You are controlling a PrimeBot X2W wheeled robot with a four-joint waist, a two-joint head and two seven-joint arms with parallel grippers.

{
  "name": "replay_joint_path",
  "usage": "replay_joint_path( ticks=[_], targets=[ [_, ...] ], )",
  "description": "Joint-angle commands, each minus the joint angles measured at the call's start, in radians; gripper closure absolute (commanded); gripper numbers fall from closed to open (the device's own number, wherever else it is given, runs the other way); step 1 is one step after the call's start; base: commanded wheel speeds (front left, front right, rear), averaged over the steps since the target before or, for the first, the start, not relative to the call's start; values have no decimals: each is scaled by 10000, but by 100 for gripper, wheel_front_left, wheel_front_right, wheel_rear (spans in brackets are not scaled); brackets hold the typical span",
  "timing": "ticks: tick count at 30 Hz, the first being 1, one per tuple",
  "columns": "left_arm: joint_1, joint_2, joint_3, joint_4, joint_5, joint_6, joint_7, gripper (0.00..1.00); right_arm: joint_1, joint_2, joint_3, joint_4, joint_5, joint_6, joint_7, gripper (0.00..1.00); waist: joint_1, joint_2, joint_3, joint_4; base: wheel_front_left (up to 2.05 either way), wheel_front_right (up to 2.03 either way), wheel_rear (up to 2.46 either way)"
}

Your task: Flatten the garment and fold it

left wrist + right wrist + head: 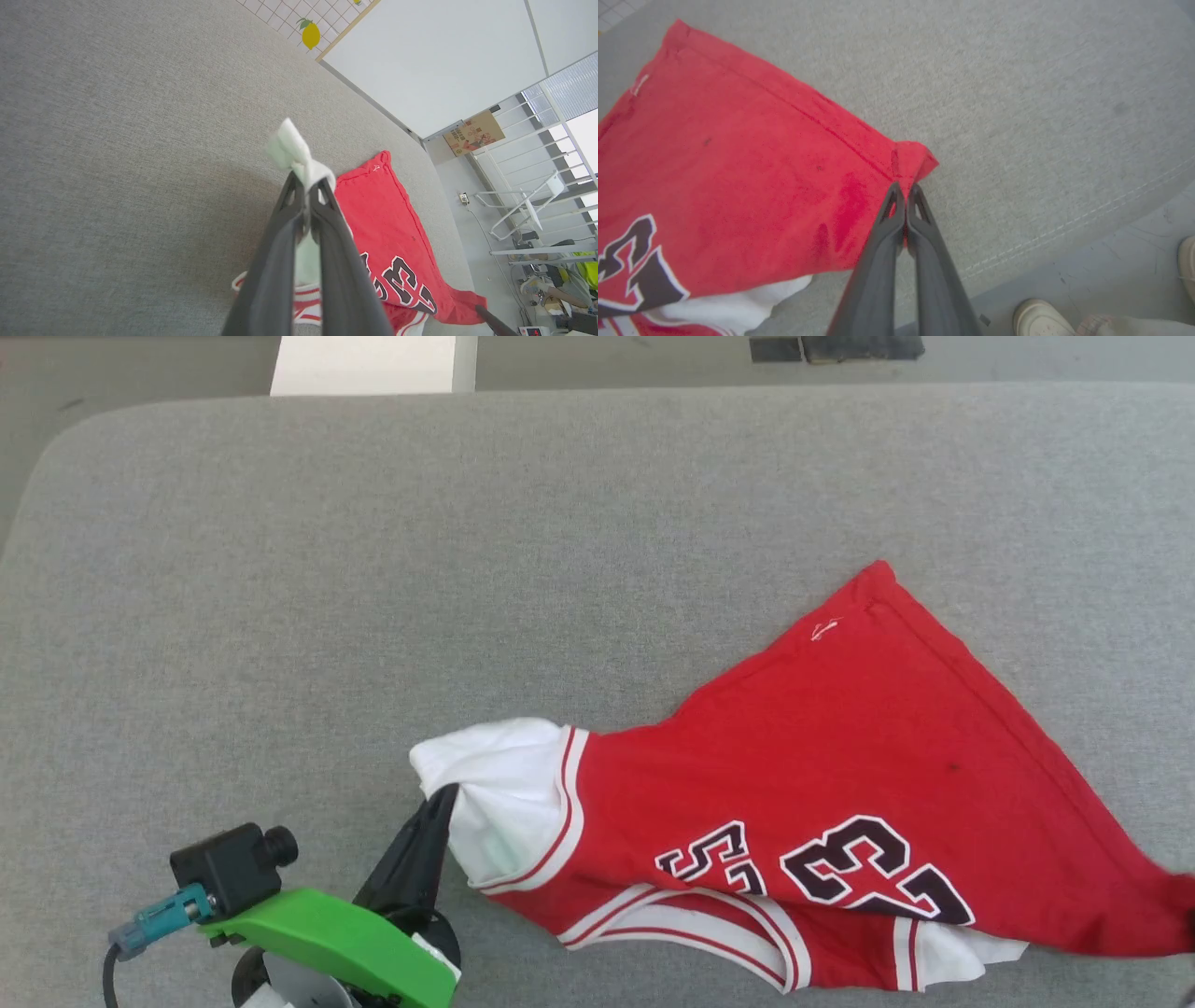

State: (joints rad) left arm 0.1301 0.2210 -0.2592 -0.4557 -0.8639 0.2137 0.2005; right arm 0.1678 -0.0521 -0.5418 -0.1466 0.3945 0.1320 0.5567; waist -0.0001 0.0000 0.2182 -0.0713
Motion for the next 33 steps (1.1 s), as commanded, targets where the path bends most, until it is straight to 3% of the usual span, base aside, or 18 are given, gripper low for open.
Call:
replay_joint_path(
  ticks=[1, 10, 11, 12, 15, 20, 25, 29, 33],
  targets=[
    [85, 75, -8, -17, -33, 36, 27, 100, -29, 15, 231, 373, -171, -13, -251, 100, 1, 0, -60, -50, 0, 0, 0],
    [-22, 118, -86, -46, -29, 128, 206, 100, -1033, 17, 876, 3357, -1325, -13, -1359, 100, 1, 0, -151, -175, 0, 0, 0],
    [-30, 112, -99, -45, -27, 134, 211, 100, -1108, 17, 871, 3516, -1361, -13, -1457, 21, 1, 0, -158, -186, 0, 0, 0],
    [-34, 101, -113, -43, -31, 137, 213, 100, -1153, 17, 852, 3663, -1405, -13, -1528, 0, 1, 0, -174, -197, 0, 0, 0],
    [-33, 73, -154, -15, -59, 116, 211, 100, -1215, 14, 701, 3637, -1488, -13, -1761, 0, 1, 0, -208, -182, 0, 0, 0],
    [-56, -130, -236, 28, -306, -100, 82, 100, -1184, -449, 380, 1800, -1133, -13, -1399, 0, 1, 0, -163, 18, 0, 0, 0],
    [-226, -157, -358, 49, -250, -247, 23, 100, -2110, -1121, 789, 154, -1096, -13, -402, 0, 1, 0, 145, 252, 0, 0, 0],
    [-517, -200, -551, 101, -157, -342, 68, 100, -3321, -1780, 1806, 62, -1421, -13, 317, 0, 1, 0, 576, 573, 0, 0, 0],
    [-893, -270, -785, 202, -72, -452, 152, 100, -4648, -2367, 2949, 792, -1709, -13, 903, 0, 1, 0, 1029, 994, 0, 0, 0]
  ],
)
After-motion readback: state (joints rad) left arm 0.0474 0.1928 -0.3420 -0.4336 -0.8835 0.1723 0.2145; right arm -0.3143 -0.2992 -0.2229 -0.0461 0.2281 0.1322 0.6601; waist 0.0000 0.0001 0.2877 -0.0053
